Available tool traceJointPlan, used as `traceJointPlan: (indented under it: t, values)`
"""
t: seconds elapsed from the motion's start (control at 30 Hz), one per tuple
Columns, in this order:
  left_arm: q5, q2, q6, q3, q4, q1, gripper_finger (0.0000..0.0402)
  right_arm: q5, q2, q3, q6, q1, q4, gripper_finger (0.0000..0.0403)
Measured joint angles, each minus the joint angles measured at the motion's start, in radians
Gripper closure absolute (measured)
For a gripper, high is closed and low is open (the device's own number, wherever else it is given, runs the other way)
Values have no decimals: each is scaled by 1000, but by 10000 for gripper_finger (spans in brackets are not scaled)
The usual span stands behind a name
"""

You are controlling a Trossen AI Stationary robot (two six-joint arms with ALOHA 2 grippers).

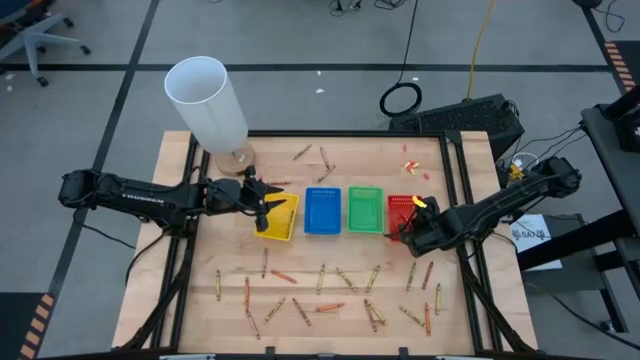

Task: Sort crayons
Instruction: Put the yellow crayon into the green bin

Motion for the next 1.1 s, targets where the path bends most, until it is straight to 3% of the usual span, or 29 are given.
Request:
traceJointPlan:
  t: [0.23, 0.4, 0.57, 0.73, 1.1]
  values:
    - [0, 0, 1, 0, -1, 0, 260, 53, -61, 0, -157, 1, 52, 262]
    - [0, 0, 0, 0, -1, 0, 260, 157, -113, 0, -454, 2, 241, 267]
    - [1, 0, -42, 0, 11, 0, 260, 160, -127, 0, -779, 1, 452, 270]
    - [1, 0, -52, 0, 14, 0, 260, 158, -106, 0, -984, 8, 608, 270]
    - [34, 0, -42, 0, 91, -123, 260, 140, -4, 0, -1158, 8, 780, 271]
